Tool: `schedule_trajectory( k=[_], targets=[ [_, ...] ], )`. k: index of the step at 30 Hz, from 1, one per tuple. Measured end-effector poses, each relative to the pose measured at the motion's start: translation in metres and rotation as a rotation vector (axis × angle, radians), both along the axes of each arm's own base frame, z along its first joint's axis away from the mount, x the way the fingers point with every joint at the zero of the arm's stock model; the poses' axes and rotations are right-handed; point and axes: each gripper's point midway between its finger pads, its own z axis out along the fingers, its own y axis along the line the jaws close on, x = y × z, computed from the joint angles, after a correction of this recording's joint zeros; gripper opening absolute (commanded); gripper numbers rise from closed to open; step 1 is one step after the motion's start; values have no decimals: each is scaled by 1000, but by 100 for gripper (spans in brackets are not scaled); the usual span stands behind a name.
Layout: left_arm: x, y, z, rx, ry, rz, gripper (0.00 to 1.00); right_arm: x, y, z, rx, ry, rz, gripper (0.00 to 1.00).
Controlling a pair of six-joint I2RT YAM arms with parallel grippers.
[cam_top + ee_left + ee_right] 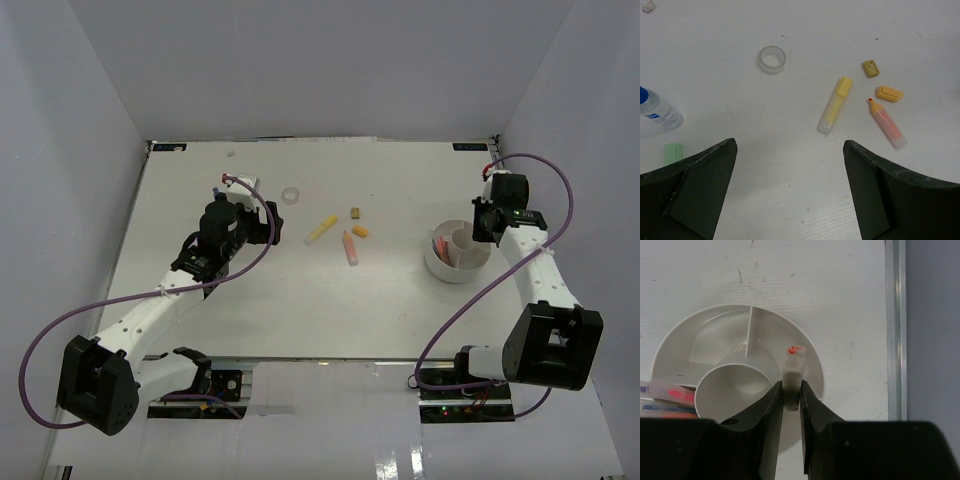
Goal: Sort the stationery into containers
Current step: Place the stationery in the storage box.
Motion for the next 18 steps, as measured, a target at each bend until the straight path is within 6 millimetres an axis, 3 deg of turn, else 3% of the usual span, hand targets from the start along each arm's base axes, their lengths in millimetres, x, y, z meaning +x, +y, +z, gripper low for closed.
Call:
schedule_trajectory(
  k=[7, 18],
  targets=[
    [0, 0, 0, 3, -1, -1, 98, 0, -1, 0, -3, 2, 0, 43],
    [0, 0, 0, 3, -1, 0, 98, -2, 1, 9, 3, -21, 0, 52]
  ],
)
